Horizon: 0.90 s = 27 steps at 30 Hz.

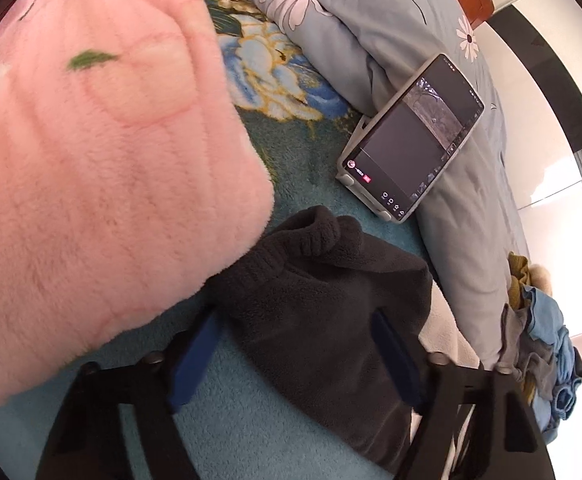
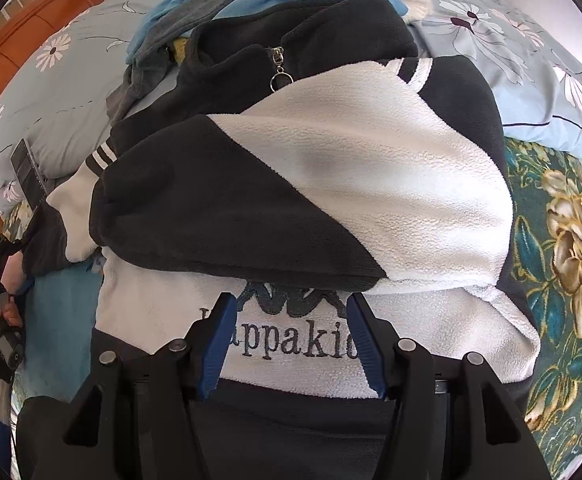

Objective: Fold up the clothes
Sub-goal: 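Grasp the other sleeve cuff with the left tool and lift it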

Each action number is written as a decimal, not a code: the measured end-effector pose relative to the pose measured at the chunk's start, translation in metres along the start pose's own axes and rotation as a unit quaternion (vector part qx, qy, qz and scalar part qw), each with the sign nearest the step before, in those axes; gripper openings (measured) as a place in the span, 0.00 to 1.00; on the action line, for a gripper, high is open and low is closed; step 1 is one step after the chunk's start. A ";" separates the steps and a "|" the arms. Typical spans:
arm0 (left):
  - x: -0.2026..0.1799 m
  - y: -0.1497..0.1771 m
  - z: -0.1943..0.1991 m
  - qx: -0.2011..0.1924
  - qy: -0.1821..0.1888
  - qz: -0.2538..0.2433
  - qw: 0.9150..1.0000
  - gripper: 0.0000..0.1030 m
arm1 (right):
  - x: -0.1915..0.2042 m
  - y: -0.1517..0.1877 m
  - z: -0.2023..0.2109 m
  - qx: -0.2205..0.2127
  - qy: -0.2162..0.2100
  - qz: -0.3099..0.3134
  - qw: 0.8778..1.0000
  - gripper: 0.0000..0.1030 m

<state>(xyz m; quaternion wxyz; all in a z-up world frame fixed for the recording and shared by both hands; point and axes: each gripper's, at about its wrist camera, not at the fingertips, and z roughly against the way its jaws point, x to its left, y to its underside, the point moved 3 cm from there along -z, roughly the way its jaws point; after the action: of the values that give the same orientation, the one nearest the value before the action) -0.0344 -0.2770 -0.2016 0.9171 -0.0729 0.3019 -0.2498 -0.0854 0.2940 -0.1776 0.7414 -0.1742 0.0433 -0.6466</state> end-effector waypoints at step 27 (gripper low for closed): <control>-0.277 0.128 0.109 0.025 0.259 -0.297 0.919 0.10 | -0.065 0.016 0.024 -0.044 -0.015 -0.096 0.994 0.57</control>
<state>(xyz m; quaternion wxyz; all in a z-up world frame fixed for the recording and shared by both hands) -0.1088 -0.0294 -0.0069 0.6921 -0.0689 0.4872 -0.5281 -0.0741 0.3638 -0.1706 0.6681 -0.2195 0.0439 -0.7096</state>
